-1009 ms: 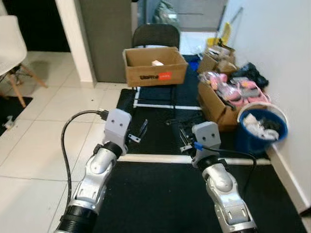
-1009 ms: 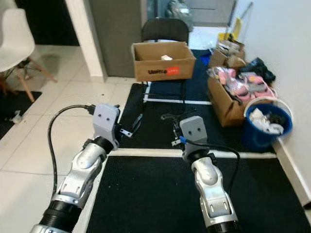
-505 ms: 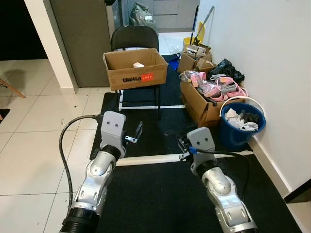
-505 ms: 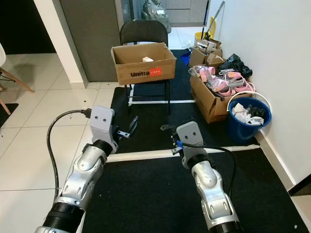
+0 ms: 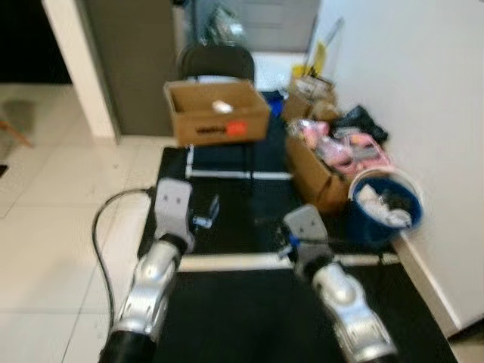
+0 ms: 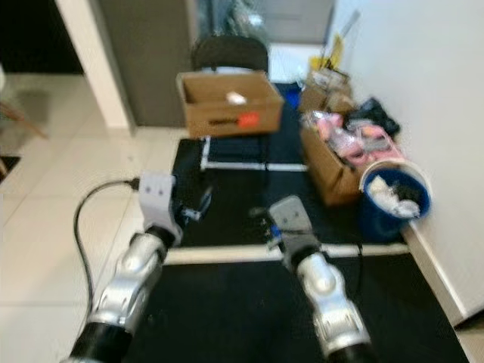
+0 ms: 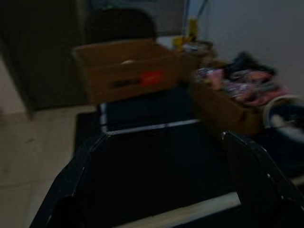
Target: Picking trash to rubbish bin
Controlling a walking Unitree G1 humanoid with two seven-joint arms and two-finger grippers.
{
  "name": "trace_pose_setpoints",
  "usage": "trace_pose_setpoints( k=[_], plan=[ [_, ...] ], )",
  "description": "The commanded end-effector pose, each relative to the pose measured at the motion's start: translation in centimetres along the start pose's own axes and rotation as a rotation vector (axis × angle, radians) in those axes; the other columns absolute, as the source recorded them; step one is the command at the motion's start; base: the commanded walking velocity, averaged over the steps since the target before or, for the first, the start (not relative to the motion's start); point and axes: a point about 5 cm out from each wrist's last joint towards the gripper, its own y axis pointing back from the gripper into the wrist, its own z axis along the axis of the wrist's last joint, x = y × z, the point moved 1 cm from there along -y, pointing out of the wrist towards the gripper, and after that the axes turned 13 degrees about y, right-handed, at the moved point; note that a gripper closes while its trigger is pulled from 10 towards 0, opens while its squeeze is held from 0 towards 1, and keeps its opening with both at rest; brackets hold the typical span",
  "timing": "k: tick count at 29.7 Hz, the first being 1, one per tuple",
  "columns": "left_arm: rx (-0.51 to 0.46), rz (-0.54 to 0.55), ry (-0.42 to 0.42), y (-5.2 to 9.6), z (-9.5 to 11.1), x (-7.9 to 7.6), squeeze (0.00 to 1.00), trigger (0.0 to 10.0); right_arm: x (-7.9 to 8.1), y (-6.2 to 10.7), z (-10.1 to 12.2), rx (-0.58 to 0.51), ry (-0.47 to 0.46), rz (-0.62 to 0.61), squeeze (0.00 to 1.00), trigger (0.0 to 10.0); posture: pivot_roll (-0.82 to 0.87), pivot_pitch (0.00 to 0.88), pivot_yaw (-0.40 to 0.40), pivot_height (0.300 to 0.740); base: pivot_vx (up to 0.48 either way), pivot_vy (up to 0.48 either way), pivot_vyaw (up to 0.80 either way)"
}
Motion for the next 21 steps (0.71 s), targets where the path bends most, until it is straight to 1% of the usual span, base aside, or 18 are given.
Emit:
trace_pose_setpoints(
  k=[1, 7, 9, 12, 14, 21],
  plan=[
    [0.008, -0.014, 0.008, -0.06, -0.34, -0.50, 0.00, 10.0, -0.80, 0.24, -0.75, 0.028, 0.018, -0.016, 0.00, 10.0, -0.07, 0.033, 0.009, 0.740, 0.480, 0.000, 0.00],
    [0.009, -0.015, 0.006, -0.17, -0.34, -0.52, 0.00, 10.0, -0.97, 0.23, -0.88, 0.032, 0.018, -0.023, 0.00, 10.0, -0.08, 0.029, 0.008, 0.740, 0.480, 0.000, 0.00],
    [0.008, -0.012, 0.006, -0.20, -0.30, -0.47, 0.00, 10.0, -1.03, 0.26, -1.06, 0.042, -0.008, -0.026, 0.00, 10.0, -0.08, 0.028, 0.006, 0.740, 0.480, 0.000, 0.00],
    [0.008, -0.011, 0.006, -0.21, -0.28, -0.46, 0.00, 10.0, -1.07, 0.27, -1.14, 0.047, -0.015, -0.026, 0.00, 10.0, -0.08, 0.027, 0.005, 0.740, 0.480, 0.000, 0.00],
    [0.007, -0.009, 0.006, -0.22, -0.27, -0.44, 0.00, 10.0, -1.09, 0.27, -1.20, 0.050, -0.020, -0.026, 0.00, 10.0, -0.08, 0.028, 0.005, 0.740, 0.480, 0.000, -0.52],
    [0.009, -0.006, 0.006, -0.13, -0.39, -0.48, 0.00, 10.0, -1.31, 0.40, -1.63, 0.071, -0.028, -0.043, 0.00, 10.0, -0.08, 0.033, 0.005, 0.740, 0.480, 0.000, -0.80]
  ],
)
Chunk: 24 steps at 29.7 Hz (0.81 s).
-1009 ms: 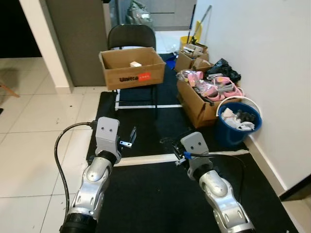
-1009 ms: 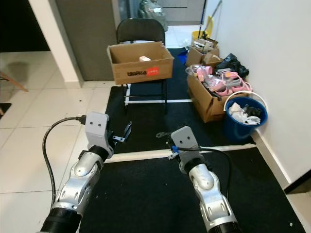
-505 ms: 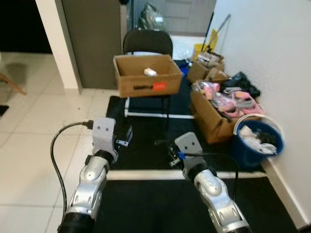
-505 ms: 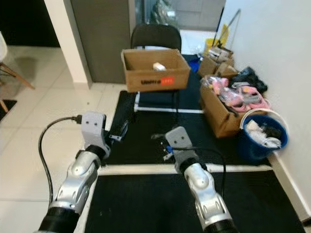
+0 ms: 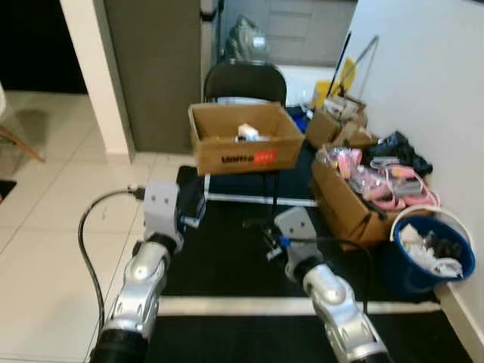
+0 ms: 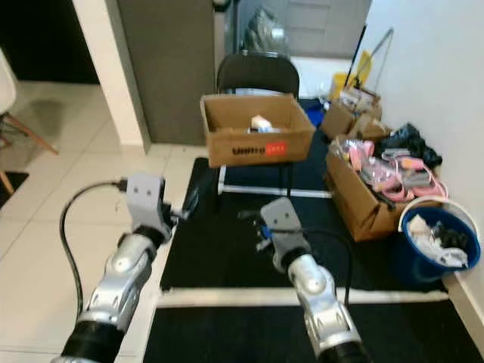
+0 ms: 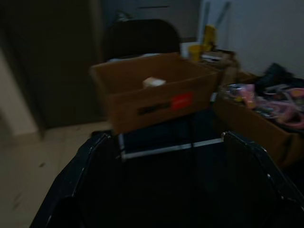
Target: Picking trash to rubbish bin
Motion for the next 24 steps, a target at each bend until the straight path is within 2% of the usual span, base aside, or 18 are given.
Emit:
trace_pose_setpoints(
  k=[1, 5, 24],
  plan=[
    [0.015, -0.019, 0.004, 0.04, -0.48, -0.63, 0.00, 10.0, -0.61, 0.51, -1.15, 0.049, -0.009, -0.026, 0.00, 10.0, -0.08, 0.035, 0.005, 0.740, 0.480, 0.000, -0.80],
    [0.016, -0.018, 0.003, 0.08, -0.49, -0.61, 0.00, 10.0, -0.64, 0.54, -1.14, 0.043, -0.017, -0.030, 0.00, 10.0, -0.08, 0.037, 0.005, 0.740, 0.480, 0.000, -0.73],
    [0.022, -0.011, 0.004, 0.28, -0.67, -0.54, 0.00, 10.0, -0.22, 0.77, -1.64, 0.069, 0.009, 0.001, 0.00, 10.0, -0.08, 0.047, -0.004, 0.740, 0.470, 0.000, 0.00]
  ],
)
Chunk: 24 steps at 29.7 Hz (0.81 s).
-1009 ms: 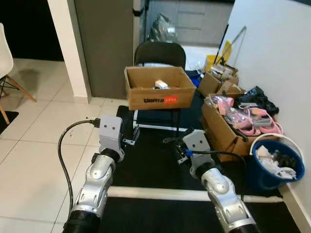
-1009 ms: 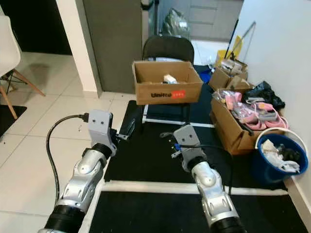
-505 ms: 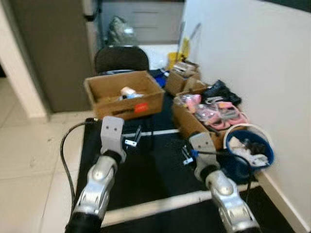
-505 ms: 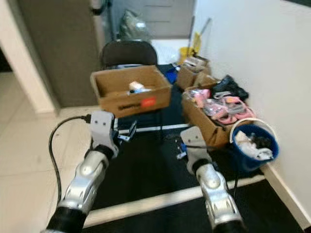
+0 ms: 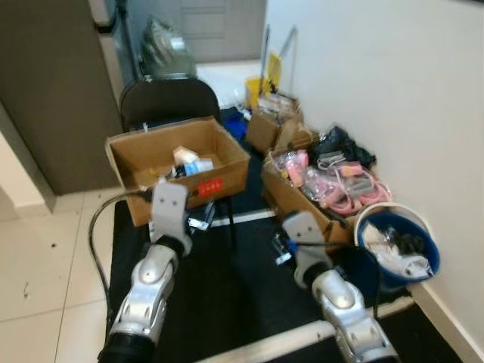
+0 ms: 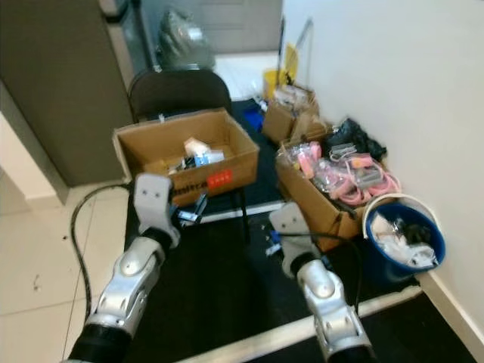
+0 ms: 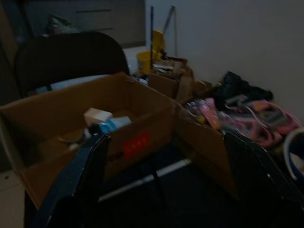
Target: Picking trash to rubbish bin
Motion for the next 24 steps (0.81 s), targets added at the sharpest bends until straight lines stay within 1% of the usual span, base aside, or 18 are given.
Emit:
trace_pose_setpoints(
  k=[1, 24],
  plan=[
    [0.017, 0.013, -0.004, 0.27, -0.42, 0.34, 0.00, 10.0, 0.60, 0.08, -0.29, 0.014, -0.013, 0.019, 0.00, 10.0, -0.08, 0.049, -0.004, 0.740, 0.458, 0.000, 0.00],
    [0.018, 0.008, -0.005, 0.31, -0.44, 0.18, 0.00, 10.0, 0.65, 0.21, -0.63, 0.032, -0.014, 0.022, 0.00, 10.0, -0.08, 0.054, -0.006, 0.740, 0.459, 0.000, 0.00]
  ],
)
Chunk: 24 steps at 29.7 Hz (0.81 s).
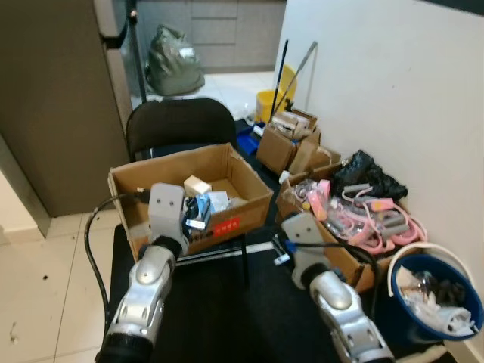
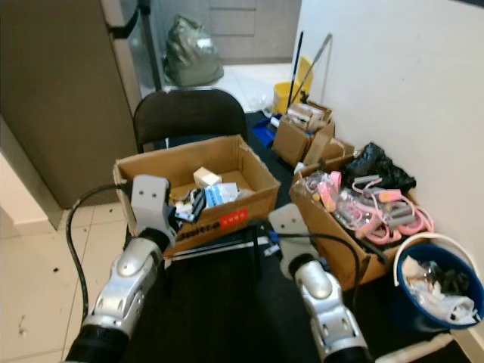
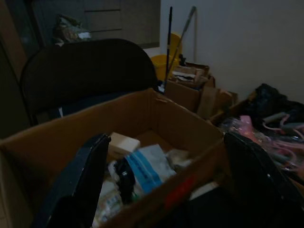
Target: Picking trash to rubbish bin
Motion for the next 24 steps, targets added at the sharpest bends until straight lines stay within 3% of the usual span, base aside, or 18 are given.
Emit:
trace_pose_setpoints(
  k=[1, 21, 24],
  plan=[
    [0.019, -0.002, -0.007, 0.17, -0.42, -0.05, 0.00, 10.0, -0.36, 0.21, -0.55, 0.024, -0.003, -0.005, 0.00, 10.0, -0.08, 0.055, -0.007, 0.740, 0.458, 0.000, 0.00],
    [0.021, -0.007, -0.015, 0.10, -0.27, 0.04, 0.00, 10.0, -0.29, 0.07, -0.69, 0.033, -0.010, -0.006, 0.00, 10.0, -0.07, 0.059, -0.002, 0.740, 0.452, 0.000, 0.00],
    [0.021, -0.014, 0.004, 0.06, -0.35, -0.10, 0.00, 10.0, -0.31, 0.03, -0.70, 0.034, -0.010, -0.006, 0.00, 10.0, -0.07, 0.060, -0.001, 0.740, 0.135, 0.000, 0.00]
  ],
)
